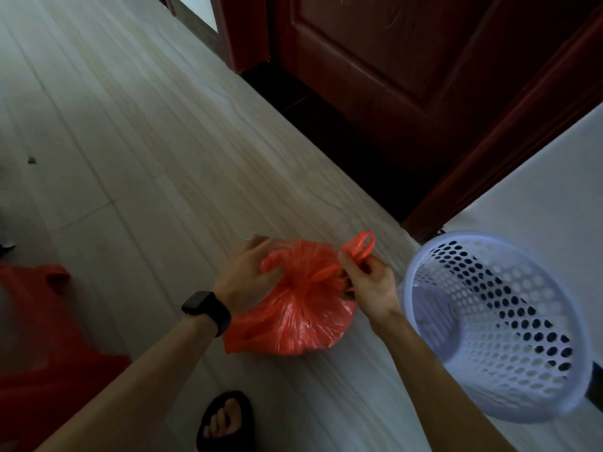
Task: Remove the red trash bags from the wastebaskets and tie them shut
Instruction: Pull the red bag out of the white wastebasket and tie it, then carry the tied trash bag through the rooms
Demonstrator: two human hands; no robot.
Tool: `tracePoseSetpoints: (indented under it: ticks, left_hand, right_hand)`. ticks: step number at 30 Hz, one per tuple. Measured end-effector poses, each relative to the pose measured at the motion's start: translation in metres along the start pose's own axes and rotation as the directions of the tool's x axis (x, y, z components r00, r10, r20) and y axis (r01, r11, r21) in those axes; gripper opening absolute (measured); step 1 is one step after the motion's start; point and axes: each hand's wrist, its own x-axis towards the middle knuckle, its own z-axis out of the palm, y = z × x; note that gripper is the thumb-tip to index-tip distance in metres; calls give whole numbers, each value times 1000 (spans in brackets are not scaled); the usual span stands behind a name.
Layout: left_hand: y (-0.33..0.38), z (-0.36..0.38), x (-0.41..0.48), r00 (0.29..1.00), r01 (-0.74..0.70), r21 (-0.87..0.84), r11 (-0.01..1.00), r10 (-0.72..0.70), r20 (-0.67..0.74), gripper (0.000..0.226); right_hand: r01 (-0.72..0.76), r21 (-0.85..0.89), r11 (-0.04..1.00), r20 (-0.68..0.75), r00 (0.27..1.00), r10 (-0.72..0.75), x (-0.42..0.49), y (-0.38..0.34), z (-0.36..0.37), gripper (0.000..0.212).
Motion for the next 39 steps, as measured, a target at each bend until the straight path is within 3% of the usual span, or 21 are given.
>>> tracePoseSetpoints:
  ticks: [2,4,6,10,14,17,21,23,25,27,31,35,39]
  left_hand:
    - [14,6,5,997,-70,94,993,65,52,44]
    - [21,20,2,981,-188,328,926,163,103,50]
    - [17,36,-6,957,-273,470,840,287,44,44]
    - [-2,47,-21,845,-338,519,785,496,-199,16]
    - [-15,47,-21,800,-366,592,718,567,-193,15]
    - [-21,49,-19,805,-357,627,692,568,-169,14]
    - [-18,46,-27,906,-291,565,773,412,-98,24]
    - [1,32,-34,974,-227,509,831,199,109,41]
    - [30,7,-42,952,-128,504,854,-36,303,58]
    - [65,-34,-49,893,6,478,878,-220,392,67]
    - [127,-132,-60,865,114,517,848,-341,369,65]
    - [187,-254,-65,869,221,492,842,-399,292,64]
    - [251,-379,-59,883,284,427,858,-408,232,64]
  right_hand:
    - [39,20,999,-15,999,-39,-1,-4,1,29]
    - [66,13,998,-34,997,-65,-3,-6,3,29]
    - [90,-10,996,-59,994,-91,-5,-8,5,31]
    - [119,-193,974,-129,981,-145,-9,-5,-2,36]
    - [126,-231,965,-149,975,-163,-14,-3,-1,32]
    - [229,-344,911,-105,954,-280,-15,-10,5,31]
    - [267,-378,886,-132,932,-337,-23,-31,6,30]
    - [203,-305,931,-122,961,-250,-33,-47,7,33]
    - [75,-184,980,12,997,-74,-51,-71,13,31]
    - [-32,-176,984,141,988,57,-71,-107,19,28]
    - [23,-459,888,259,960,109,-109,-198,23,32]
    - [42,-513,857,277,954,119,-150,-336,18,32]
    - [183,-592,785,312,950,14,-182,-494,16,30]
